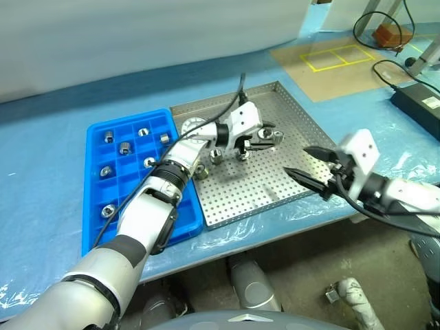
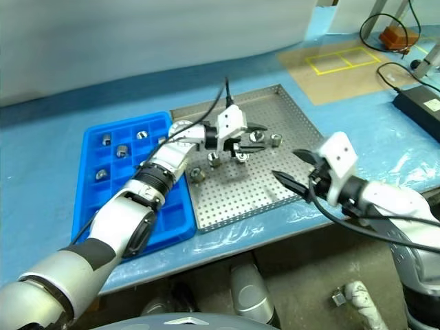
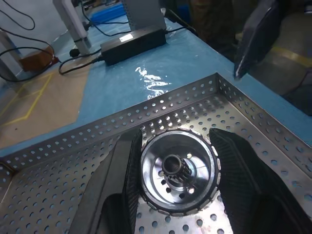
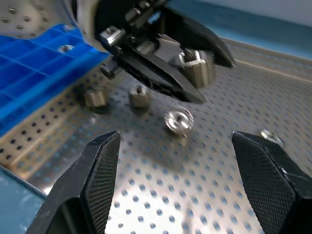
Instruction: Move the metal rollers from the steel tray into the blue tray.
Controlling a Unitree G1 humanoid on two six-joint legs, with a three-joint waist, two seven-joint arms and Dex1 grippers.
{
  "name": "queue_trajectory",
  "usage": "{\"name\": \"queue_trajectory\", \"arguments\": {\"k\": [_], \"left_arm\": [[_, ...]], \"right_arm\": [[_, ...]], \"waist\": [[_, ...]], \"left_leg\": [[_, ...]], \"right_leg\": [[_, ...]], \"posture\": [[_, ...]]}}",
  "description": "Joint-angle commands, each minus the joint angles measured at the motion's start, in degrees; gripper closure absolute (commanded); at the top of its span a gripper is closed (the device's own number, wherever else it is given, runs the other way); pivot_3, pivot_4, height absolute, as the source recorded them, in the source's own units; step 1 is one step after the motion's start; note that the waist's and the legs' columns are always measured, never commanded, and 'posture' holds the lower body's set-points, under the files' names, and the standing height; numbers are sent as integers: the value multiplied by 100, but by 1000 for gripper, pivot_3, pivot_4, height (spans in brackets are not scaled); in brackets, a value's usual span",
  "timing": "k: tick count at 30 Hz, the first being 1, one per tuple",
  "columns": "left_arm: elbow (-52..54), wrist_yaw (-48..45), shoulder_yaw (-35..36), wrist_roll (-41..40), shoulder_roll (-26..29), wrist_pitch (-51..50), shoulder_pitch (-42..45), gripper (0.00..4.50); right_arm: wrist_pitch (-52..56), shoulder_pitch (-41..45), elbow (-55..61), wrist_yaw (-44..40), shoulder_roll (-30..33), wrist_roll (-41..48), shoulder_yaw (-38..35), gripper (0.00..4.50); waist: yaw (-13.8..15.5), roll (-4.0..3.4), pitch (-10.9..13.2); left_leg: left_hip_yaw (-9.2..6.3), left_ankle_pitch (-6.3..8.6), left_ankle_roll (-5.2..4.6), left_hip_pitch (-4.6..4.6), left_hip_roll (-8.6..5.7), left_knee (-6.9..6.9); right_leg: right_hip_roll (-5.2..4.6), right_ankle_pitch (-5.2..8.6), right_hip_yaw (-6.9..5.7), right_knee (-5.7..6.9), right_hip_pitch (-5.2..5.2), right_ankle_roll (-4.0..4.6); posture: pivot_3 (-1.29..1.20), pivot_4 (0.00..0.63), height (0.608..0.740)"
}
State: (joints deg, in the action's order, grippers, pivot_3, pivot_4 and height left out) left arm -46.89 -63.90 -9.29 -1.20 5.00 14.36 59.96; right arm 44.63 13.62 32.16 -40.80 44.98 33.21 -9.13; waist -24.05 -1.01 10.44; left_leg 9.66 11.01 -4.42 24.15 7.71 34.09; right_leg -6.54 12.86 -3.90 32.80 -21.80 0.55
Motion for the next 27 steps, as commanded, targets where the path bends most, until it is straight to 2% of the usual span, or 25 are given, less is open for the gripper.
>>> {"name": "queue_trajectory", "arguments": {"k": [1,4,7,11,15,19,21,24,27], "left_arm": [[1194,-550,45,-386,498,-641,-279,2647],[2296,-608,189,-604,1096,-1346,-713,2647],[3394,-386,348,-703,1702,-2051,-1240,2647],[4458,41,691,-832,2345,-2864,-1841,2647],[5155,444,1108,-1065,2796,-3570,-2351,2647],[5067,1066,1261,-861,2930,-3660,-2741,2647],[5060,1215,1227,-853,2897,-3632,-2938,2647],[4990,1460,1123,-883,2702,-3596,-3002,2647],[4484,1694,909,-763,2362,-3360,-2847,2647]], "right_arm": [[-334,1008,-491,-447,-122,-147,698,769],[-636,1672,-993,-773,-416,-321,1235,769],[-931,2029,-1444,-1041,-744,-466,1584,769],[-1366,2384,-2090,-1432,-1173,-672,1968,769],[-1787,2817,-2849,-1813,-1648,-897,2253,769],[-2130,3102,-3471,-2092,-2066,-1094,2404,769],[-2265,3183,-3691,-2181,-2240,-1187,2458,769],[-2359,3206,-3828,-2273,-2366,-1267,2466,769],[-2333,3119,-3776,-2285,-2384,-1322,2444,769]], "waist": [[38,-4,9],[236,10,23],[554,12,34],[1134,15,44],[1713,9,48],[2290,8,48],[2483,8,48],[2707,9,48],[2785,12,46]], "left_leg": [[0,-1,-1,4,2,0],[0,-3,-2,20,11,8],[-1,-9,1,19,24,13],[1,-25,27,5,33,22],[2,-52,72,-7,65,20],[27,-75,115,-32,92,12],[39,-75,147,-40,102,8],[49,-81,160,-41,107,5],[55,-86,166,-43,106,5]], "right_leg": [[0,-1,-3,7,-6,2],[0,9,-9,53,-36,21],[1,25,-16,111,-53,48],[0,52,-16,188,-68,95],[17,59,-13,210,-76,111],[27,73,-4,253,-84,139],[30,77,-2,265,-85,146],[30,79,0,277,-91,149],[29,79,8,286,-91,150]], "posture": [[-520,150,740],[-415,150,740],[-319,150,740],[-184,150,740],[-100,150,740],[-33,150,740],[-20,150,740],[-14,150,740],[-29,150,740]]}}
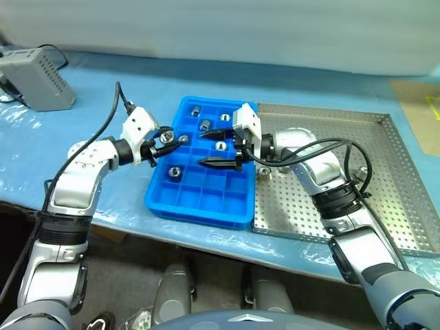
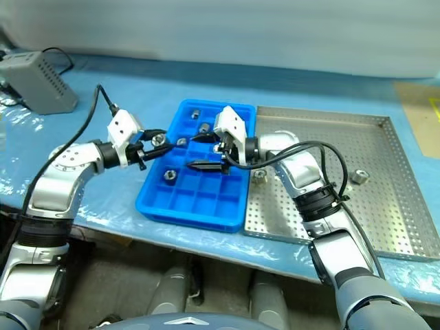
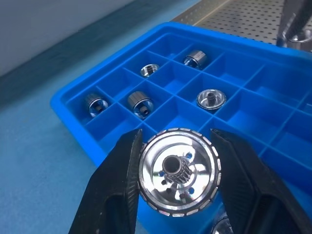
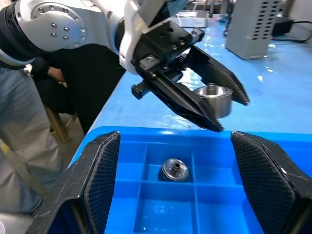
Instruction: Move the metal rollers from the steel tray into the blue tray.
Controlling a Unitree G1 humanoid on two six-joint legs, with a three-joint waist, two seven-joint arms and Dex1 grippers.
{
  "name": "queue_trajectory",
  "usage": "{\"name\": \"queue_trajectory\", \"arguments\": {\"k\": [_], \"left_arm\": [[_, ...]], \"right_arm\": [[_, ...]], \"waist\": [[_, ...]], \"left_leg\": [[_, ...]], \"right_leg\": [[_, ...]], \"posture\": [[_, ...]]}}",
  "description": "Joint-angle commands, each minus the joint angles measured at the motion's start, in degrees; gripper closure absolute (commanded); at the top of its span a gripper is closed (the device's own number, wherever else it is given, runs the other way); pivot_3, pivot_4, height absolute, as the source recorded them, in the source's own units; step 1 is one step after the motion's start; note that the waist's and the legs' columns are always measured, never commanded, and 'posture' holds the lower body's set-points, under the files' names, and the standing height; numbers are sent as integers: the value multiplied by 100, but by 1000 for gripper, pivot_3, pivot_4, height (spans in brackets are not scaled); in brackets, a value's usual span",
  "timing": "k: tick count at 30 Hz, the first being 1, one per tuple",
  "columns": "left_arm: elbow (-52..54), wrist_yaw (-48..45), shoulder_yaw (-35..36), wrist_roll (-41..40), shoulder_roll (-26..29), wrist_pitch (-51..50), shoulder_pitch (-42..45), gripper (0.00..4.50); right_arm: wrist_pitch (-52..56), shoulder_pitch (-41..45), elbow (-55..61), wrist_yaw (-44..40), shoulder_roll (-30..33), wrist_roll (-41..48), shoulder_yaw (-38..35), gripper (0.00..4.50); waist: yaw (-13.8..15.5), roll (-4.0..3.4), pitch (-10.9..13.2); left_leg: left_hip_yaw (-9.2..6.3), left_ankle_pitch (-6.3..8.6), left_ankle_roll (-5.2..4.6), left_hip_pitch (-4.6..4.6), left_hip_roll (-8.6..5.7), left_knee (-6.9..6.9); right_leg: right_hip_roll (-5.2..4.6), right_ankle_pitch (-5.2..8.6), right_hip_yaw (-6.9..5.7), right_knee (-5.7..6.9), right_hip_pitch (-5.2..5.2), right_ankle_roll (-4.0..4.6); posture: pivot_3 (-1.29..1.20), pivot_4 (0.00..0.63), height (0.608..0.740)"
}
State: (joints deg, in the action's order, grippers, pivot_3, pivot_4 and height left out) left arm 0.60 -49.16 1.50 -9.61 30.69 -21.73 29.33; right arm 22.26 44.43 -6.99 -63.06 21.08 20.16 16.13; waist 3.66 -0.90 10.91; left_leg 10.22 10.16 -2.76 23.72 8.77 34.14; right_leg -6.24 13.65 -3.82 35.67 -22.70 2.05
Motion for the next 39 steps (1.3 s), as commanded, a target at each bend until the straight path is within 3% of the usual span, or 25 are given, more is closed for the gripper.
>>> {"name": "queue_trajectory", "arguments": {"k": [1,12,22,28,39], "left_arm": [[-395,251,-231,92,-295,287,274,2647],[-1664,98,-648,214,-598,753,520,2647],[-2053,24,-859,281,-847,917,587,2647],[-2373,106,-888,427,-811,1120,787,805],[-2390,216,-489,-12,-1180,1046,2094,805]], "right_arm": [[-81,6,168,-54,19,-29,-94,769],[164,-362,615,196,264,-65,-252,769],[301,-532,864,408,365,-71,-335,769],[368,-641,988,537,445,-41,-416,769],[427,-773,1037,874,726,17,-993,769]], "waist": [[24,2,-1],[-141,7,-3],[-156,9,-4],[-168,9,-5],[-177,11,-4]], "left_leg": [[0,-1,1,0,1,0],[-1,-29,19,1,11,-40],[1,-35,15,-3,12,-50],[1,-35,18,-12,12,-51],[7,-44,1,-6,9,-50]], "right_leg": [[0,-2,1,1,-1,2],[15,-4,3,1,-34,6],[18,-2,5,1,-36,11],[18,-2,6,2,-28,11],[16,-3,8,0,-30,13]], "posture": [[-38,150,740],[-125,150,740],[-164,150,740],[-195,150,740],[-265,150,740]]}}
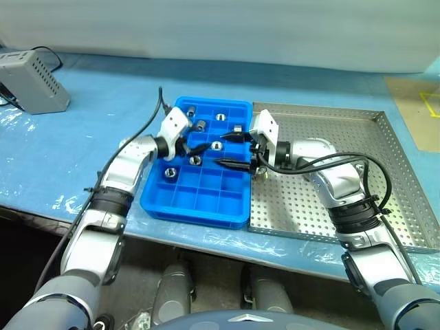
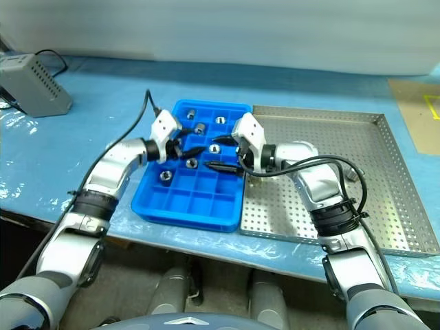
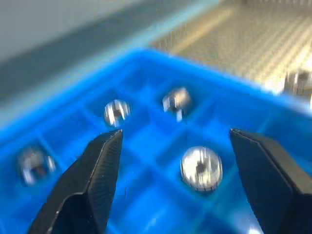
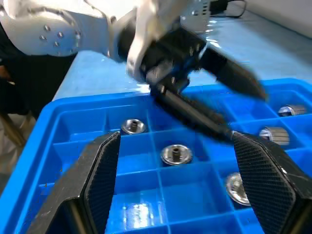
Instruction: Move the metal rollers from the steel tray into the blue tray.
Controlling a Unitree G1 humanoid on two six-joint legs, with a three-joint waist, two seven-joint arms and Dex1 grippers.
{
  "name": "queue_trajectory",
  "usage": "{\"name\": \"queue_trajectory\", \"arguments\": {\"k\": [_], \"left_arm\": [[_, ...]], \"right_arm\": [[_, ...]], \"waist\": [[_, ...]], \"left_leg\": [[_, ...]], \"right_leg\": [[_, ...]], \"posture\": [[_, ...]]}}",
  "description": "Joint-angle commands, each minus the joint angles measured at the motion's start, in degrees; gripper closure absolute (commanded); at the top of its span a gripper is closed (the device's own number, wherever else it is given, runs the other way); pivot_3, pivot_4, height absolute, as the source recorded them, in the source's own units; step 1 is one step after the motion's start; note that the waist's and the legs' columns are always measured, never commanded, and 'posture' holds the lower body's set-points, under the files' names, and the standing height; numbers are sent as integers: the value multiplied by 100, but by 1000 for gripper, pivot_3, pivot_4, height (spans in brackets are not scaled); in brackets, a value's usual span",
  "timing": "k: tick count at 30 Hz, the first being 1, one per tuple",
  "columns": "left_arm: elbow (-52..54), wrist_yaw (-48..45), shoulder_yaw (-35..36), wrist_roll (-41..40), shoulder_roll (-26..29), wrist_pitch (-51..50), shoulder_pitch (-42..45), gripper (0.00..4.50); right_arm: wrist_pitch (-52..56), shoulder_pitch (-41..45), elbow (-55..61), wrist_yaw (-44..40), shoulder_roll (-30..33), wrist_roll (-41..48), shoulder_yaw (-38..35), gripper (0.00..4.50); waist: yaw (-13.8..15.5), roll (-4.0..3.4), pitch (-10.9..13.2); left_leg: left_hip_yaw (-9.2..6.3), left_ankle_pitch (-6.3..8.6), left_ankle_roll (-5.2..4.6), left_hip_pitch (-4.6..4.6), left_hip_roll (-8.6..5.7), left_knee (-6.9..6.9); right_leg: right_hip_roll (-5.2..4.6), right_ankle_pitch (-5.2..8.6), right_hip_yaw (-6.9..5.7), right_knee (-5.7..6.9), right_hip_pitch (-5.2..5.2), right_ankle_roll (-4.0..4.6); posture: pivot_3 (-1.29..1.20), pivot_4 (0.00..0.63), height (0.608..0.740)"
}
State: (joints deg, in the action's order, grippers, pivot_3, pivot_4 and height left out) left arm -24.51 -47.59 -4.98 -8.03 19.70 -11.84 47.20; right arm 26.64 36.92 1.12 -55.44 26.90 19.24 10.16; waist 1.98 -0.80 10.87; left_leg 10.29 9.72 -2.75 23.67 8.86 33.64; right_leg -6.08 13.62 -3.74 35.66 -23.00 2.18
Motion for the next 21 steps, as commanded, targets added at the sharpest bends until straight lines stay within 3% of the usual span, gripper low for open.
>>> {"name": "queue_trajectory", "arguments": {"k": [1,7,16,21], "left_arm": [[22,84,181,-182,-150,114,447,805],[-959,-153,-88,66,-469,652,1109,805],[-2784,-1575,-1005,876,-913,2206,2552,805],[-3863,-2630,-1248,1171,-1165,1490,3564,805]], "right_arm": [[2,-61,247,166,223,117,-521,769],[122,-427,484,462,674,170,-1166,769],[604,-1528,1470,1008,1196,397,-2086,769],[855,-2236,2137,1391,1142,509,-2346,769]], "waist": [[-23,0,0],[-135,1,0],[-330,3,1],[-516,2,1]], "left_leg": [[1,0,-1,-1,0,0],[4,1,-4,-1,0,-1],[7,9,-21,9,-2,1],[8,11,-23,10,-3,-3]], "right_leg": [[0,0,1,0,0,0],[1,0,2,-4,0,0],[1,0,3,-24,-1,-1],[1,0,2,-36,-1,-2]], "posture": [[-265,150,740],[-349,150,740],[-521,150,740],[-577,150,740]]}}
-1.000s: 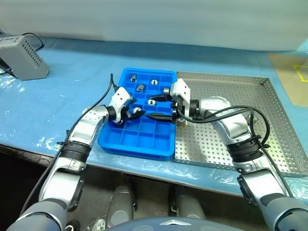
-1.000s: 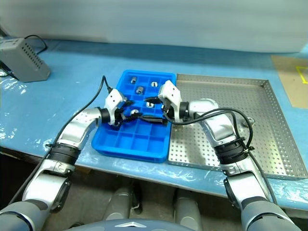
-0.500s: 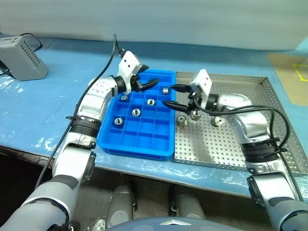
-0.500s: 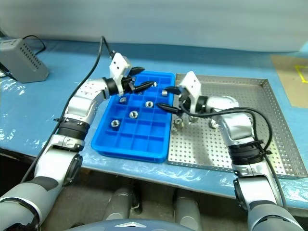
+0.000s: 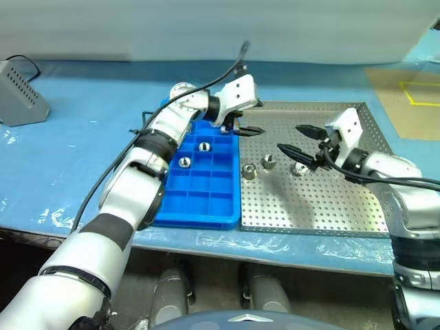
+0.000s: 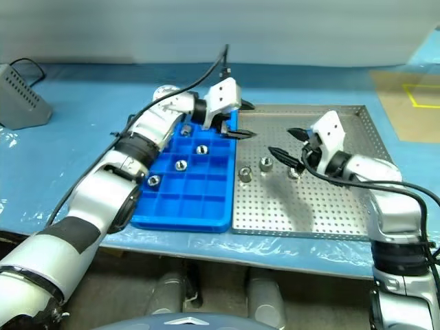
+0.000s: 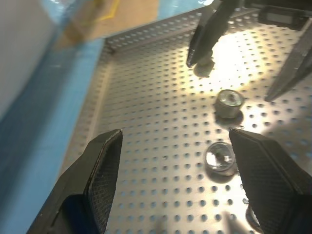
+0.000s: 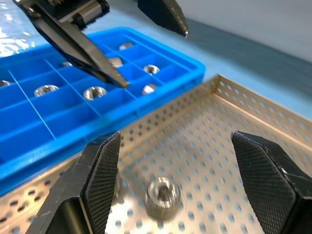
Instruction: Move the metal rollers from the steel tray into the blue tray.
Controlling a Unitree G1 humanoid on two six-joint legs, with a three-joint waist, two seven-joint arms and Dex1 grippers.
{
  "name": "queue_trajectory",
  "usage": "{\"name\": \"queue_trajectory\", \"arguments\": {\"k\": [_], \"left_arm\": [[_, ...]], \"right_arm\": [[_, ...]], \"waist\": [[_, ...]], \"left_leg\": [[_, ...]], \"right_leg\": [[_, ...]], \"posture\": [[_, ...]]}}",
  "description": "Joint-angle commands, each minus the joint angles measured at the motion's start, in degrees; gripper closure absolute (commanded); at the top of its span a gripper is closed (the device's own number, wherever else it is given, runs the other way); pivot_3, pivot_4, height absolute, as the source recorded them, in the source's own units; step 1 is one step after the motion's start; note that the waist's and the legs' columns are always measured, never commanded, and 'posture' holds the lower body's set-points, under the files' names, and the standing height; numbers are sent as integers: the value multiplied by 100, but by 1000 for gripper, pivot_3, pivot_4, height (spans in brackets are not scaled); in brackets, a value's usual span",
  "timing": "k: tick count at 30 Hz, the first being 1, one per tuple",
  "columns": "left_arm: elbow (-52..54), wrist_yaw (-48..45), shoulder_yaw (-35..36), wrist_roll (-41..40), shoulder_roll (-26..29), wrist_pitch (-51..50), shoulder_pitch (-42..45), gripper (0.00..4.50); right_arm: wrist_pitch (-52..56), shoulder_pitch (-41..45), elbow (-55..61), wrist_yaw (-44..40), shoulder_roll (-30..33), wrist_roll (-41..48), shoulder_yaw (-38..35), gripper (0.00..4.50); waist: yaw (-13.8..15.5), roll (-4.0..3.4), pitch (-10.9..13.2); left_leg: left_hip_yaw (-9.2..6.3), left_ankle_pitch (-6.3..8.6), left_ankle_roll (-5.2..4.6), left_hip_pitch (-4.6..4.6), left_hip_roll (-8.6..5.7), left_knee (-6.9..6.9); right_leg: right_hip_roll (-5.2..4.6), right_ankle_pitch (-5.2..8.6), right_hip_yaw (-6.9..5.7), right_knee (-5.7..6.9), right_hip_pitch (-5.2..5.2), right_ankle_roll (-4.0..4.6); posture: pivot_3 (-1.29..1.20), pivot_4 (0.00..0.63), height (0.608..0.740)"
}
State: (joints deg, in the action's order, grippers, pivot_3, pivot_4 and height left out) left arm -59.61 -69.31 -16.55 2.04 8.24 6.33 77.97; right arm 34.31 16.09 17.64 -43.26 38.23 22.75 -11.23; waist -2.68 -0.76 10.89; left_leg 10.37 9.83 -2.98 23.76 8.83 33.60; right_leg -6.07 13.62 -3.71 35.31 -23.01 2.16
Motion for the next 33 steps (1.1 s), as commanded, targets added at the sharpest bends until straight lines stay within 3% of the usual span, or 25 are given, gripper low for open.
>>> {"name": "queue_trajectory", "arguments": {"k": [1,4,10,19,33], "left_arm": [[-583,-553,-106,234,-79,-609,746,805],[-1103,-713,-104,404,-248,-1313,1390,805],[-1440,-780,-342,926,-428,-1644,1638,805],[-1403,-1212,-918,1690,-582,-1664,1312,805],[-862,-1811,-1138,1947,-703,-1821,730,805]], "right_arm": [[122,-270,596,238,-7,173,-232,769],[197,-524,829,451,-82,216,-297,769],[285,-820,1122,714,-188,295,-282,769],[213,-1149,1233,1007,-484,217,19,769],[163,-1379,1324,1311,-769,185,206,769]], "waist": [[-95,-1,0],[-183,0,0],[-322,-4,-2],[-432,-3,-2],[-456,-4,-2]], "left_leg": [[1,1,-1,-1,-2,-1],[2,2,-1,2,-4,-2],[2,8,-12,1,-10,-26],[1,13,-23,30,-10,-21],[-1,14,-26,28,-10,-16]], "right_leg": [[0,0,0,-3,0,-1],[0,-1,0,-9,-2,-2],[0,-2,-5,-53,12,-5],[-5,-3,-22,-56,-2,-6],[-7,-4,-25,-56,5,-7]], "posture": [[-591,150,740],[-613,150,740],[-626,150,740],[-623,150,740],[-642,150,740]]}}
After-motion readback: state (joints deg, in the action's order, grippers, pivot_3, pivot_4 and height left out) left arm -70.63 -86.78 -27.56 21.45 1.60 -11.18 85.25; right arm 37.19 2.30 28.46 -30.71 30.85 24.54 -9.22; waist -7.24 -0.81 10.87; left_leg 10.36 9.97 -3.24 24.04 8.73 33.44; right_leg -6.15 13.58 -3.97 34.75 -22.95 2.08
